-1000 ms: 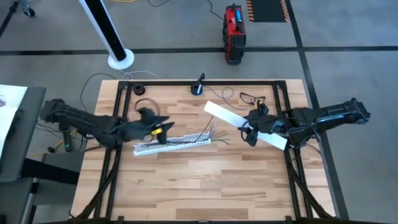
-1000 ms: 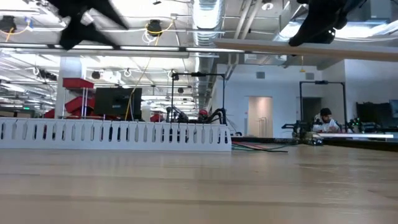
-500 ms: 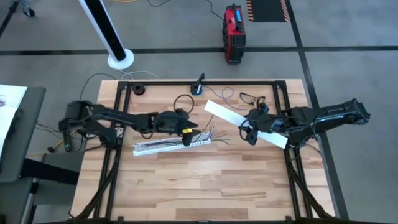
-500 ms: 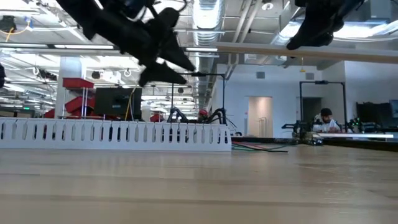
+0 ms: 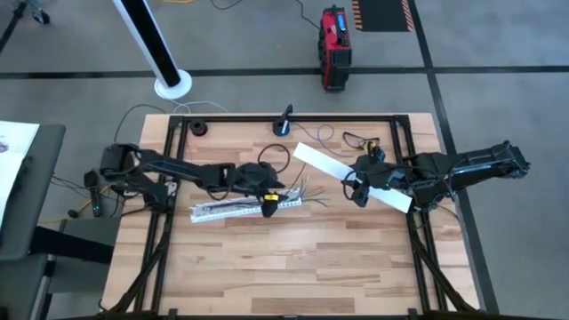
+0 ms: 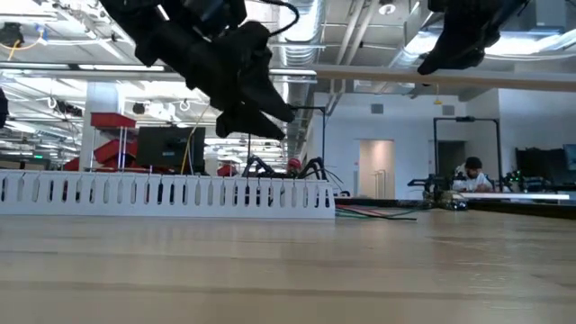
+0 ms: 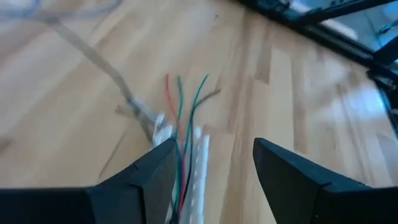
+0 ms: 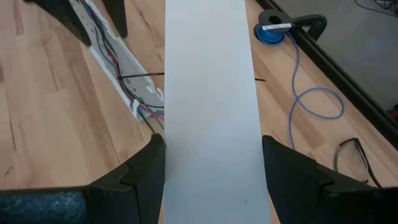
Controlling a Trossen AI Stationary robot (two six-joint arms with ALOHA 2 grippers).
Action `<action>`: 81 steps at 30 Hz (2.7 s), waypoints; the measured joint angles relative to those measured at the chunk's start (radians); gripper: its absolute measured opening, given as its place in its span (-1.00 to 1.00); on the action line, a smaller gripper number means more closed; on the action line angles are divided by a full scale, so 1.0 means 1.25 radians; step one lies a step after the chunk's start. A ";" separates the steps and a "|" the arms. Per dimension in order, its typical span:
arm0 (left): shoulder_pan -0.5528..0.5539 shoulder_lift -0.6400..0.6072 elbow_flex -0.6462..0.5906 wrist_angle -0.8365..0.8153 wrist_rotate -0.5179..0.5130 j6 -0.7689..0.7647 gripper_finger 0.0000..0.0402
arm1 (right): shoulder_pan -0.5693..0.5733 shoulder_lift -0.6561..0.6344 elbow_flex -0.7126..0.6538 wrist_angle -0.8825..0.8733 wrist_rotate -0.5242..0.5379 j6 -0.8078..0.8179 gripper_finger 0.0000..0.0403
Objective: Ziptie cables
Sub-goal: Close the white cable duct
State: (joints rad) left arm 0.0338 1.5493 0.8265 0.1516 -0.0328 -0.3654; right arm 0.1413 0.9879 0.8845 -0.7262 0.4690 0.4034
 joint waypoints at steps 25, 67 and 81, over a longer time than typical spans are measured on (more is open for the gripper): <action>0.001 0.119 0.119 -0.225 0.066 0.102 0.04 | -0.001 0.000 0.000 0.017 -0.018 0.034 0.08; 0.027 0.233 0.258 -0.340 0.095 0.110 0.44 | -0.005 -0.001 0.000 0.025 -0.042 0.024 0.09; -0.027 0.252 0.257 -0.288 0.116 0.040 0.44 | -0.005 -0.001 0.000 0.023 -0.047 0.015 0.09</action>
State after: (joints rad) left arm -0.0003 1.8639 1.1477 -0.2090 0.1124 -0.3159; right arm 0.1356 0.9871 0.8845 -0.6973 0.4107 0.4222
